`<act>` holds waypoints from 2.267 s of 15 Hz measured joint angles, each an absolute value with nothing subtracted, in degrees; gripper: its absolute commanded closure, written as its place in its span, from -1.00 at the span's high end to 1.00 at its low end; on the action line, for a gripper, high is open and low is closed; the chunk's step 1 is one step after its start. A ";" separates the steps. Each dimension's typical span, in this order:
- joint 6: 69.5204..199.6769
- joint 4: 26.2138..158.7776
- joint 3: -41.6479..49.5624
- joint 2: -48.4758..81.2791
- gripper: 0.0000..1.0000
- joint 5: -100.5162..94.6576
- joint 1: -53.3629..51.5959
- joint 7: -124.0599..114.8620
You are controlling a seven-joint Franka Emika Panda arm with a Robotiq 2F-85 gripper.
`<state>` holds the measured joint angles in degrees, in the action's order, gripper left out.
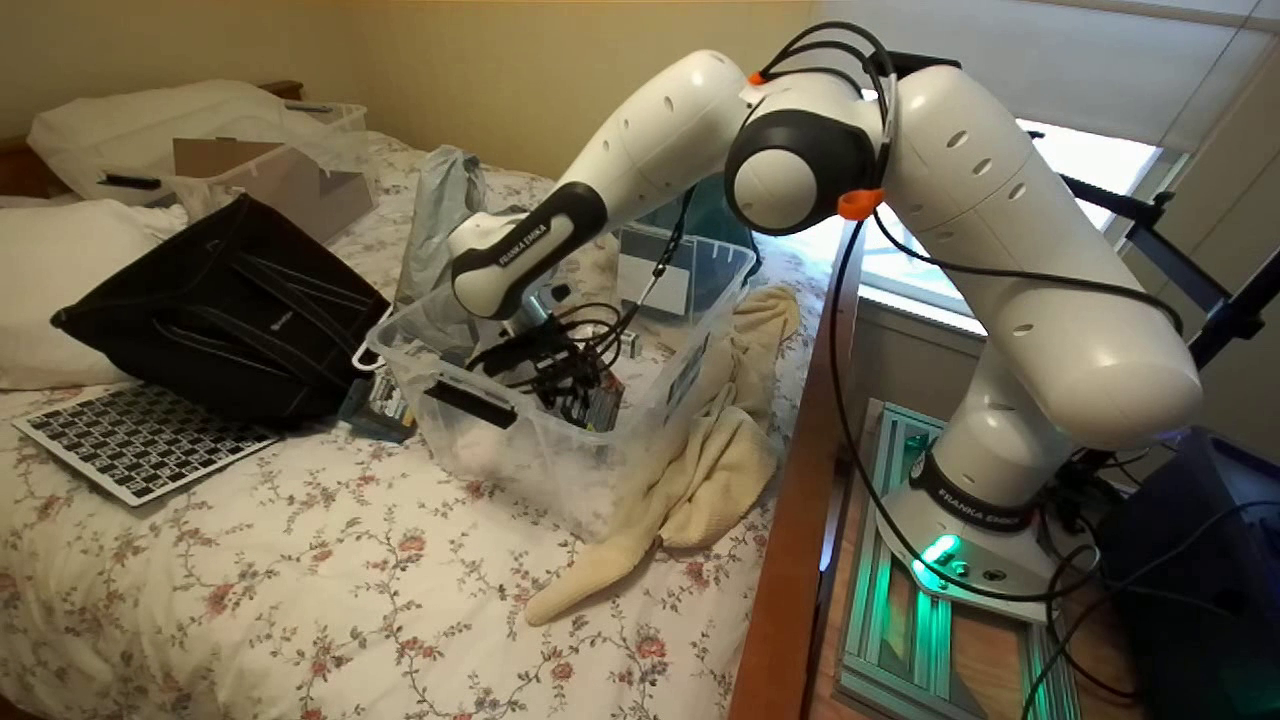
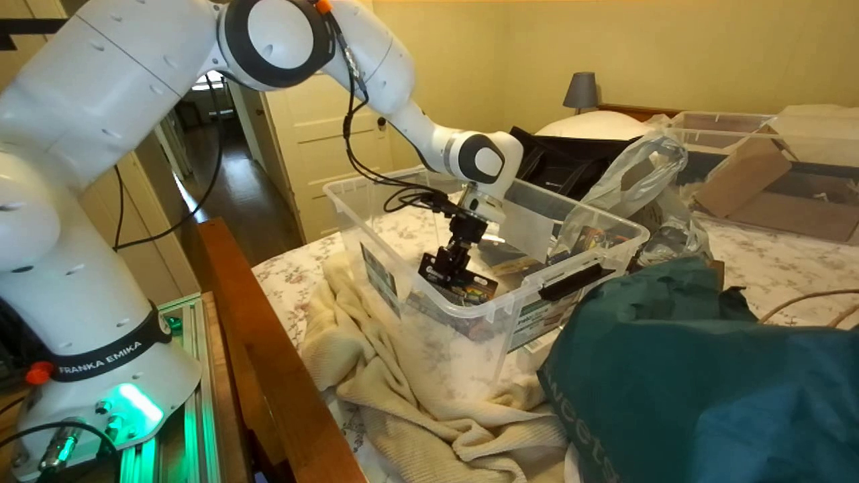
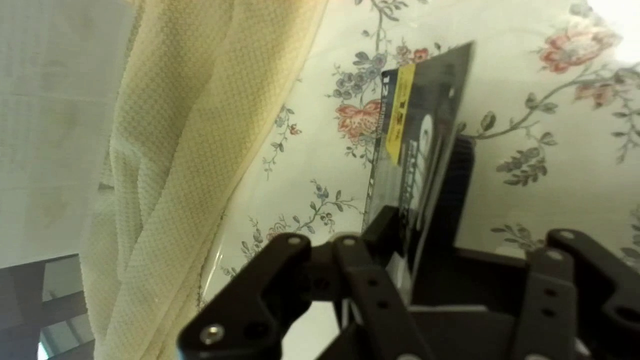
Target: Remove the black pack from the clear bowl and put it on the bed
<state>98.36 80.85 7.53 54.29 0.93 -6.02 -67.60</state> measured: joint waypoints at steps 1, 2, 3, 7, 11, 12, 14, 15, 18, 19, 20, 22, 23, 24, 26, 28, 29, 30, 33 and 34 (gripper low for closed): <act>98.97 80.92 7.53 54.15 -1.00 0.93 -6.02 -68.33; 99.53 80.95 7.54 54.05 -1.00 0.92 -6.02 -69.05; 100.05 80.99 7.55 53.95 -1.00 0.90 -6.03 -69.78; 103.44 82.17 7.72 53.09 -1.00 0.85 -6.20 -72.87; 107.88 84.12 7.79 51.63 -1.00 0.81 -6.27 -75.30; 108.32 84.31 7.80 51.50 -1.00 0.81 -6.27 -75.45; 108.68 84.53 7.80 51.37 -1.00 0.81 -6.27 -75.68; 108.74 84.54 7.81 51.36 -1.00 0.81 -6.27 -75.73; 108.12 84.43 7.81 51.21 -1.00 0.77 -6.23 -75.76; 107.58 84.47 7.85 50.86 -1.00 0.77 -6.17 -75.80; 107.54 84.70 7.95 50.49 -1.00 0.77 -6.16 -76.34; 107.66 86.16 8.29 49.19 -1.00 0.77 -6.31 -79.52; 107.90 87.26 8.44 48.32 -1.00 0.77 -6.42 -81.44; 108.18 88.45 8.55 47.43 -1.00 0.77 -6.53 -83.38; 109.34 90.87 8.65 45.87 -1.00 0.77 -6.71 -86.81; 110.86 93.24 8.65 44.49 -1.00 0.77 -6.80 -89.50; 111.74 94.36 8.65 43.86 -1.00 0.77 -6.80 -90.56; 112.65 95.46 8.66 43.25 -1.00 0.77 -6.80 -91.54; 117.14 99.25 8.76 40.80 -1.00 0.72 -6.93 -95.11; 119.18 100.87 8.94 39.54 -1.00 0.46 -7.19 -96.65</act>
